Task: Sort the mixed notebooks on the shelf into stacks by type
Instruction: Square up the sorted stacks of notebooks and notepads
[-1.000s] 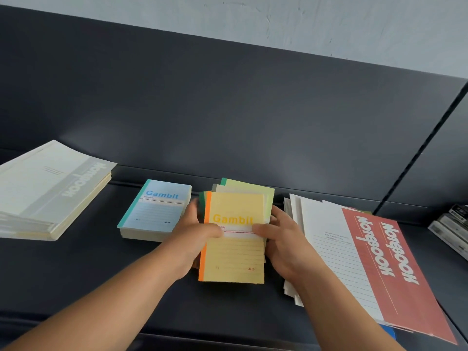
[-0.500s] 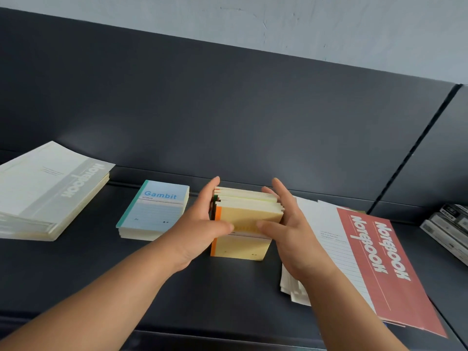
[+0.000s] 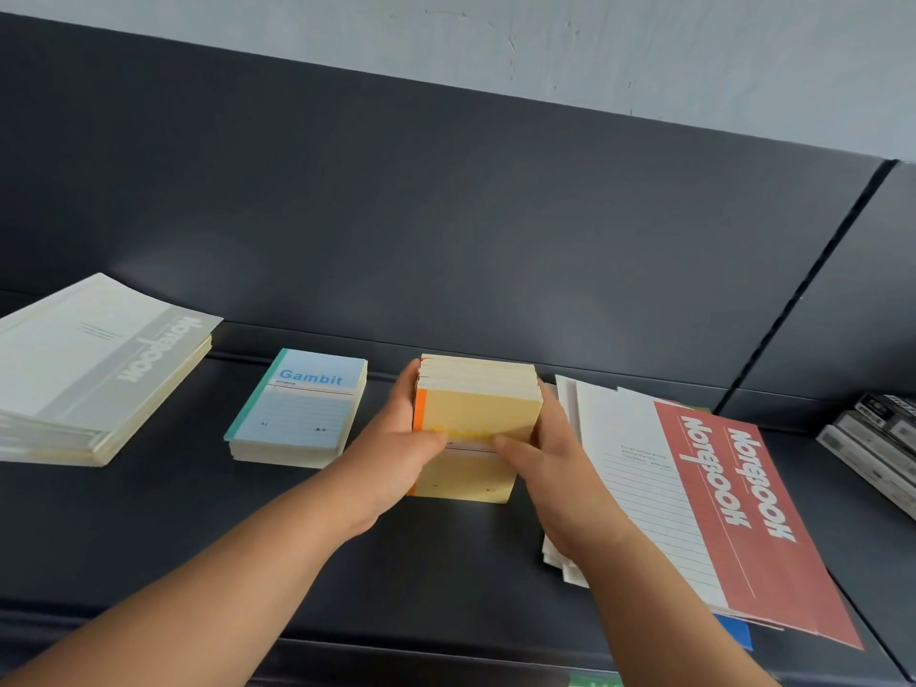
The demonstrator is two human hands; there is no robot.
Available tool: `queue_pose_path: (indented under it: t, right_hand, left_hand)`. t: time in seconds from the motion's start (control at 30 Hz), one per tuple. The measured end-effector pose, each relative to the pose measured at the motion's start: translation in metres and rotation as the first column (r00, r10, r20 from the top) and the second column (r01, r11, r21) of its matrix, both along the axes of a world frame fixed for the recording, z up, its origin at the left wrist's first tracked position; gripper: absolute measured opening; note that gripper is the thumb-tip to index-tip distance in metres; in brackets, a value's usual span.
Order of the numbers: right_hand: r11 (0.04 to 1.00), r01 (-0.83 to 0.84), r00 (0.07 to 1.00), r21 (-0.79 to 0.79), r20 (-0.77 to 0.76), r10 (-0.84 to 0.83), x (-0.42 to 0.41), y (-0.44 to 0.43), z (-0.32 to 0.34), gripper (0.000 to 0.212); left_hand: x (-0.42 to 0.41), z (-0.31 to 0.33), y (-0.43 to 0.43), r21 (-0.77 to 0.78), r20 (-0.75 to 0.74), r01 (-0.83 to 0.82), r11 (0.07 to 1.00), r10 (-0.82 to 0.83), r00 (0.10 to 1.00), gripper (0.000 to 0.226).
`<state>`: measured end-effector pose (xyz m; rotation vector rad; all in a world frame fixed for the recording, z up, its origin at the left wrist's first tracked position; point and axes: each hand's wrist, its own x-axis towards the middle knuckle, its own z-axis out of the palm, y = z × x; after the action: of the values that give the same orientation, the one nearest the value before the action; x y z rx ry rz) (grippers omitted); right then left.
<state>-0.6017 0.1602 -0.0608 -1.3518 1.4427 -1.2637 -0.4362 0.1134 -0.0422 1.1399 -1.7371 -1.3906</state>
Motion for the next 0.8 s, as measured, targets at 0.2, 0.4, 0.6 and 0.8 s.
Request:
queue_pose_path:
  t: [0.2, 0.4, 0.6, 0.8]
  right_hand:
    - [0.998, 0.057, 0.991, 0.036, -0.122, -0.052, 0.009, -0.003, -0.006, 0.061]
    - [0.988, 0.153, 0.973, -0.029, -0.170, -0.156, 0.005, -0.009, -0.006, 0.049]
    - [0.995, 0.084, 0.996, -0.049, 0.027, -0.083, 0.015, -0.022, 0.012, 0.048]
    - [0.998, 0.011, 0.980, 0.060, 0.197, -0.022, 0.046, -0.048, 0.039, 0.035]
  left_hand:
    - [-0.006, -0.005, -0.001, -0.079, 0.109, -0.023, 0.997, 0.032, 0.993, 0.072]
    - [0.000, -0.006, -0.005, -0.189, 0.183, -0.054, 0.980, 0.089, 0.979, 0.068]
    - [0.026, 0.007, -0.018, -0.185, 0.097, -0.170, 0.968, 0.191, 0.977, 0.063]
    - [0.067, 0.032, -0.036, -0.122, -0.006, -0.337, 0.934, 0.339, 0.941, 0.066]
